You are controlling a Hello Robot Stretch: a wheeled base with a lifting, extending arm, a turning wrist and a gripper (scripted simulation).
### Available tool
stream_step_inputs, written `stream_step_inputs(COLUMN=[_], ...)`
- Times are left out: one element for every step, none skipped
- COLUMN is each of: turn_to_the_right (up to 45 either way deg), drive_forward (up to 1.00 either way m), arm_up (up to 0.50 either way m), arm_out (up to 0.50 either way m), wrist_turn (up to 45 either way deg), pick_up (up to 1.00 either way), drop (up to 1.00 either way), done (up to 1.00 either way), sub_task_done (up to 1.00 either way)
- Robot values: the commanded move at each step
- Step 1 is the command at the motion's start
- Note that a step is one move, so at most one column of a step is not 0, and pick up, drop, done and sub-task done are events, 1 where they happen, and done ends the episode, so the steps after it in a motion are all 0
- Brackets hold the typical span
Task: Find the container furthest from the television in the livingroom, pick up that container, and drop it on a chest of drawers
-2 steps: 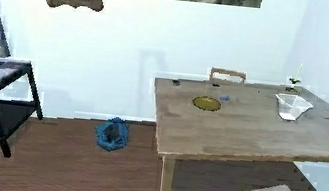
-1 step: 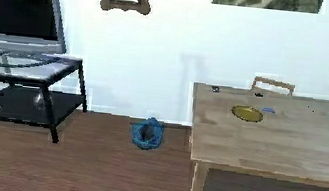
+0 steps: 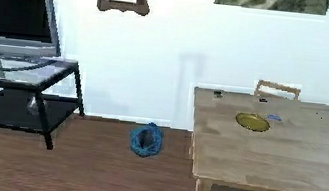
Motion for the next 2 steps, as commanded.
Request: stream_step_inputs(turn_to_the_right=[-12.0, 0.0], drive_forward=[0.00, 1.00], arm_up=[0.00, 0.00], arm_out=[0.00, 0.00], wrist_turn=[0.0, 0.0], pick_up=[0.00, 0.00], drop=[0.00, 0.00], done=[0.00, 0.00], sub_task_done=[0.00, 0.00])
